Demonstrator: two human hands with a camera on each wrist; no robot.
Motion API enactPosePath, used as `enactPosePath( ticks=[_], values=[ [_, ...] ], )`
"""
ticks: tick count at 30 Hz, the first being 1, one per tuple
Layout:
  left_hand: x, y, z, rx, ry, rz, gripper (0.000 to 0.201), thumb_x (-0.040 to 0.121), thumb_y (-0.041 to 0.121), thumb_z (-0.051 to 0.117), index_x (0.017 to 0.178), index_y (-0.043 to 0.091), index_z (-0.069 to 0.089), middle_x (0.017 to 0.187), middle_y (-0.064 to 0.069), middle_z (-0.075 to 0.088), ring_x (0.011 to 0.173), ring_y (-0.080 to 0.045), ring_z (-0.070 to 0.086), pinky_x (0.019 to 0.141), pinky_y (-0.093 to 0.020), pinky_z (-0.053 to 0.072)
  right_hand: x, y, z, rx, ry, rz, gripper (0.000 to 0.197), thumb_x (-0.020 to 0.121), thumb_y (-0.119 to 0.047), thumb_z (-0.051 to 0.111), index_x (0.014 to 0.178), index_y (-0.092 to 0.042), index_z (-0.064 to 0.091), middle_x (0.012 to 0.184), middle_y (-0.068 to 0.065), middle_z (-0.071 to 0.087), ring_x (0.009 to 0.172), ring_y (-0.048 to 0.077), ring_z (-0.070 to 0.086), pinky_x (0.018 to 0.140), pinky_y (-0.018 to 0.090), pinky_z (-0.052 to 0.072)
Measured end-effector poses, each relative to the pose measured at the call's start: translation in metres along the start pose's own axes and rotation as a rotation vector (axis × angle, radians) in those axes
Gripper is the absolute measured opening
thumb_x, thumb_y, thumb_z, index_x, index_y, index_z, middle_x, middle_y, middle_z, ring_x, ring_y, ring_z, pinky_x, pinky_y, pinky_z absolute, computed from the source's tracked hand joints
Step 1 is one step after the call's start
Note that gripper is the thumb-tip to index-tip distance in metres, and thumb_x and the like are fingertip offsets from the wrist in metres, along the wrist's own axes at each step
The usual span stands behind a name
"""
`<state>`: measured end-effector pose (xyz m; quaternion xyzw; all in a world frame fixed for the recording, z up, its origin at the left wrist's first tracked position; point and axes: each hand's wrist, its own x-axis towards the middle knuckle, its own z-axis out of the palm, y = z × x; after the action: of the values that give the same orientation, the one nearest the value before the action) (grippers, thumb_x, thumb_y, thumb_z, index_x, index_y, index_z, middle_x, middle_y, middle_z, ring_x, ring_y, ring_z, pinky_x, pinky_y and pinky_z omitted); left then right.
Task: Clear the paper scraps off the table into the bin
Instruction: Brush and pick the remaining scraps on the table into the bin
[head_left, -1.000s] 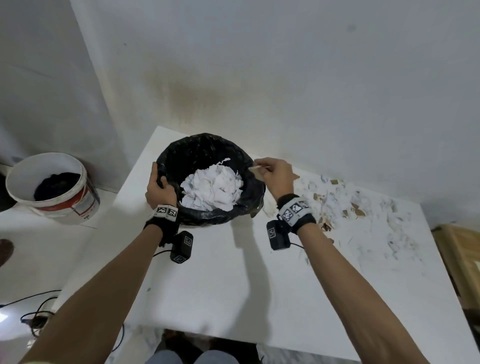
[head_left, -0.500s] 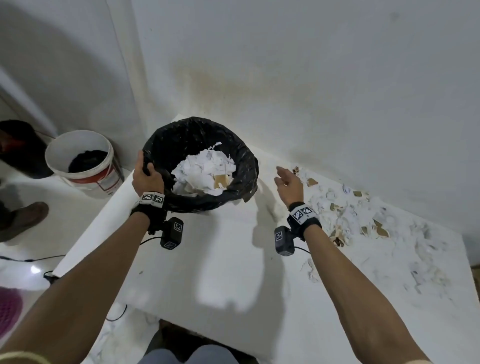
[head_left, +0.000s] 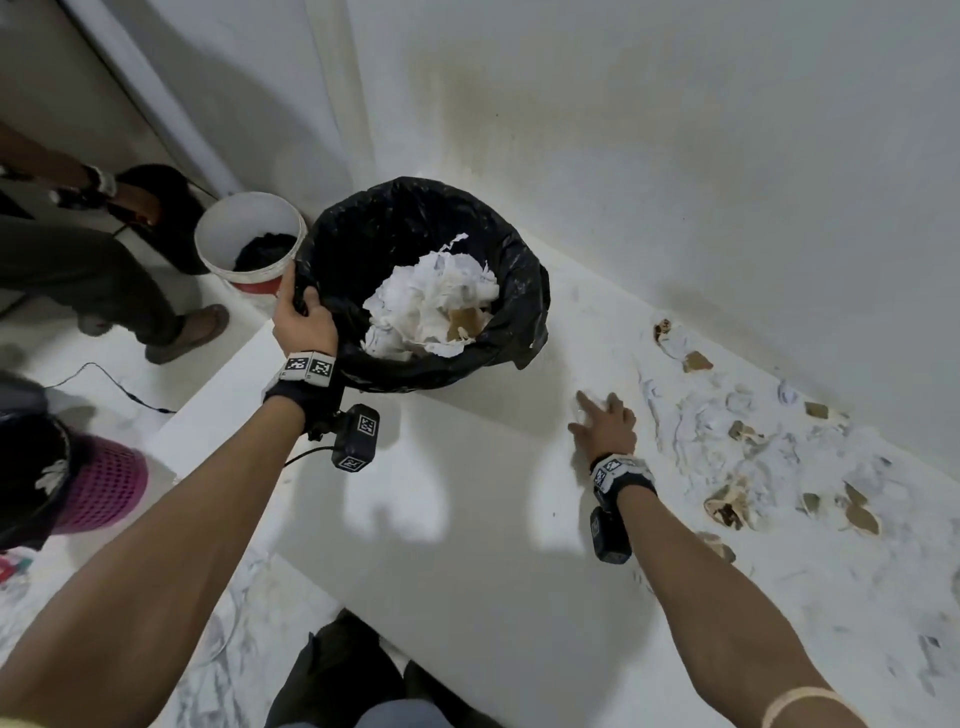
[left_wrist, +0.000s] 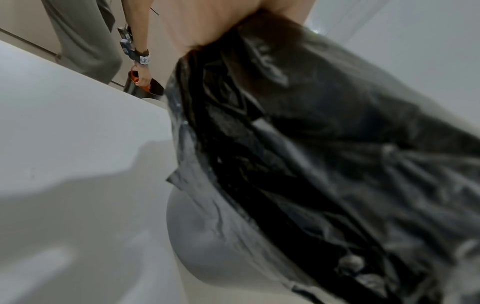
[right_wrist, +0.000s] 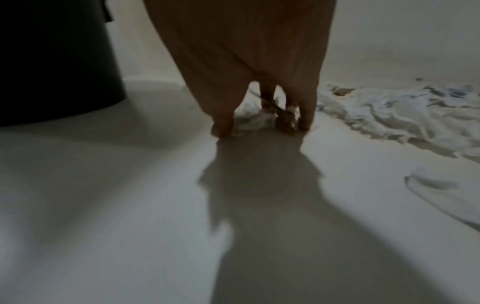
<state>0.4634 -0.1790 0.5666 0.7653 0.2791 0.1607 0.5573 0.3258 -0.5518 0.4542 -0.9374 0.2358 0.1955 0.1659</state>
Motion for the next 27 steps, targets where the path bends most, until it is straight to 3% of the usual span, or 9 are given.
enactPosePath(
  ticks=[2,4,9,12,14,19,21,24,27],
  values=[
    [-0.002,0.000,0.003,0.010,0.012,-0.004,0.042,0.095,0.014,0.047,0.135,0.025,0.051,0.134,0.000,0.055,0.126,-0.013,0.049,0.096,-0.005,0.030,-0.010,-0.003,0.009,0.003,0.133,-0.083,0.042,0.090,-0.018,0.054,0.129,-0.033,0.054,0.140,0.010,0.041,0.122,0.034,0.038,0.086,0.044,0.049],
    [-0.005,0.002,0.006,0.020,0.028,-0.006,0.042,0.095,0.014,0.046,0.135,0.025,0.050,0.135,-0.001,0.055,0.125,-0.014,0.049,0.092,-0.001,0.027,-0.016,-0.006,0.007,0.039,0.174,-0.137,0.037,0.088,-0.011,0.055,0.120,-0.027,0.063,0.129,0.008,0.051,0.113,0.031,0.047,0.078,0.038,0.051],
    [-0.003,0.007,0.016,0.020,0.004,-0.002,0.043,0.094,0.016,0.046,0.136,0.028,0.049,0.135,-0.001,0.054,0.125,-0.016,0.049,0.100,-0.009,0.031,-0.001,-0.006,-0.022,0.162,0.102,-0.055,0.029,0.080,-0.011,0.063,0.107,-0.020,0.073,0.116,0.006,0.066,0.107,0.026,0.061,0.088,0.027,0.045],
    [0.005,0.010,0.023,0.009,-0.020,-0.014,0.043,0.094,0.020,0.046,0.135,0.033,0.049,0.136,-0.002,0.053,0.127,-0.018,0.048,0.108,-0.020,0.034,0.009,-0.020,-0.059,0.259,0.133,-0.079,0.028,0.078,-0.013,0.073,0.106,-0.018,0.073,0.112,0.008,0.068,0.103,0.025,0.063,0.086,0.020,0.040],
    [0.010,0.013,0.028,0.000,-0.036,-0.017,0.042,0.095,0.020,0.047,0.135,0.032,0.049,0.136,0.000,0.054,0.127,-0.017,0.048,0.108,-0.020,0.034,0.014,-0.039,-0.093,0.339,0.191,-0.130,0.030,0.077,-0.012,0.074,0.106,-0.015,0.073,0.108,0.011,0.068,0.101,0.027,0.062,0.085,0.022,0.040],
    [0.022,0.029,0.041,0.000,-0.093,0.016,0.043,0.096,0.012,0.045,0.138,0.022,0.048,0.138,-0.002,0.052,0.129,-0.018,0.045,0.093,-0.002,0.025,0.023,-0.111,-0.173,0.502,0.396,-0.275,0.032,0.077,-0.015,0.075,0.109,-0.016,0.071,0.106,0.007,0.064,0.101,0.020,0.059,0.088,0.023,0.040],
    [0.031,0.036,0.045,0.016,-0.116,0.033,0.043,0.096,0.011,0.045,0.138,0.020,0.047,0.139,-0.003,0.050,0.131,-0.019,0.043,0.092,-0.001,0.022,0.023,-0.148,-0.192,0.562,0.451,-0.327,0.032,0.078,-0.018,0.075,0.111,-0.018,0.070,0.105,0.006,0.062,0.098,0.019,0.058,0.091,0.028,0.044],
    [0.041,0.041,0.052,0.036,-0.159,0.044,0.044,0.097,0.011,0.044,0.139,0.019,0.045,0.141,-0.004,0.049,0.131,-0.020,0.043,0.099,-0.013,0.026,0.021,-0.197,-0.191,0.601,0.438,-0.400,0.033,0.079,-0.022,0.074,0.111,-0.022,0.068,0.101,0.001,0.058,0.096,0.016,0.055,0.090,0.030,0.045],
    [0.055,0.047,0.058,-0.002,-0.167,0.022,0.043,0.096,0.012,0.045,0.138,0.022,0.046,0.138,-0.002,0.052,0.129,-0.018,0.047,0.095,-0.010,0.029,0.022,-0.243,-0.170,0.578,0.406,-0.446,0.036,0.081,-0.031,0.072,0.116,-0.028,0.064,0.110,-0.003,0.057,0.102,0.013,0.055,0.093,0.032,0.047]
  ],
)
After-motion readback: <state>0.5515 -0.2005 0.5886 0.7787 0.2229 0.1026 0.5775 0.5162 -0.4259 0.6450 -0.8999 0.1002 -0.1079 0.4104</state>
